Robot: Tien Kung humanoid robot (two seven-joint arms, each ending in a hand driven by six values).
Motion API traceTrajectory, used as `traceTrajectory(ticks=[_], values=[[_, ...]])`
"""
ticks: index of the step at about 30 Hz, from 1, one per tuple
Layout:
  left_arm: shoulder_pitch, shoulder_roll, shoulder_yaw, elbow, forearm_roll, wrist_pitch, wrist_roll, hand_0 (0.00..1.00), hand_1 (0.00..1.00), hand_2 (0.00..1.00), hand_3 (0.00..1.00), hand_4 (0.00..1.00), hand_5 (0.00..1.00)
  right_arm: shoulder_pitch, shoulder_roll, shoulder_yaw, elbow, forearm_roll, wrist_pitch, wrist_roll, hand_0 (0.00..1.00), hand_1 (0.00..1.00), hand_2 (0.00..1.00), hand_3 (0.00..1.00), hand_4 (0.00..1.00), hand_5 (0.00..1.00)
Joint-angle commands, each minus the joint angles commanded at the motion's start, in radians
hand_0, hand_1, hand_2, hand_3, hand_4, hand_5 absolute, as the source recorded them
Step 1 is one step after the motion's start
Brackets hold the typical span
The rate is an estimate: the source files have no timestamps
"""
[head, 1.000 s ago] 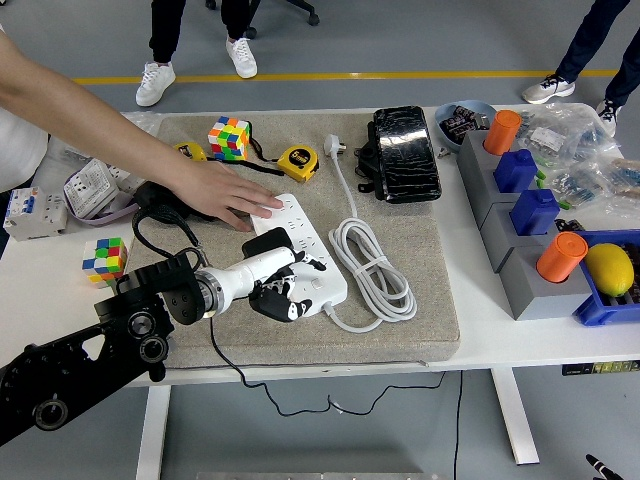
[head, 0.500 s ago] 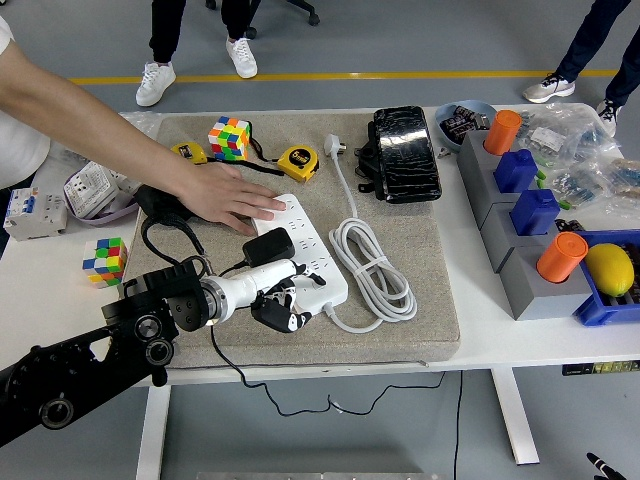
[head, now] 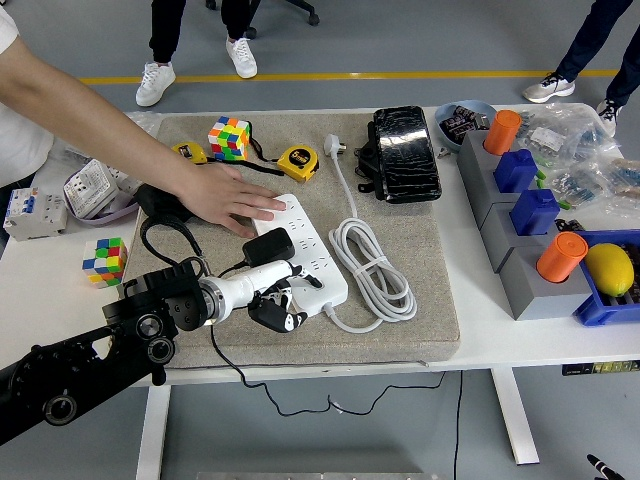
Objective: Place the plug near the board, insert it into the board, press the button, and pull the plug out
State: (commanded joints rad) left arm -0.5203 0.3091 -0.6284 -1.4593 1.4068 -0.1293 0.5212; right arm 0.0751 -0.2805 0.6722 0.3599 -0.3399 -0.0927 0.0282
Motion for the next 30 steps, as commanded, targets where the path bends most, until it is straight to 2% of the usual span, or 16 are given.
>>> traceTrajectory(ticks=[10,19,26,27,30], values=[[0.0,-0.001,0.011,0.014,0.002,0.0,0.001,0.057,0.09,0.164,0.824,0.559,0.002,-0.001,0.0,0.004,0.0,-0.002,0.0,0.0,0.568,0.64,0.619,0.55,0.969,0.54],[0.003,-0.001,-0.009,0.005,-0.008,0.007,-0.016,0.057,0.09,0.164,0.823,0.56,0.002,-0.001,0.001,0.009,0.002,-0.004,-0.001,0.0,0.568,0.64,0.619,0.55,0.969,0.539],[0.009,0.001,-0.027,0.019,-0.031,0.061,-0.114,0.057,0.09,0.164,0.818,0.558,0.002,-0.002,0.003,0.012,0.001,-0.004,0.0,0.0,0.568,0.64,0.619,0.551,0.97,0.538],[0.012,0.001,-0.03,0.021,-0.037,0.075,-0.133,0.126,0.081,0.226,0.682,0.704,0.033,-0.002,0.003,0.012,0.001,-0.004,0.0,0.0,0.568,0.64,0.619,0.55,0.969,0.54],[0.021,0.0,-0.032,0.031,-0.064,0.134,-0.199,0.126,0.081,0.226,0.682,0.704,0.033,-0.003,0.004,0.012,0.001,-0.004,0.0,0.0,0.568,0.64,0.619,0.55,0.969,0.54]])
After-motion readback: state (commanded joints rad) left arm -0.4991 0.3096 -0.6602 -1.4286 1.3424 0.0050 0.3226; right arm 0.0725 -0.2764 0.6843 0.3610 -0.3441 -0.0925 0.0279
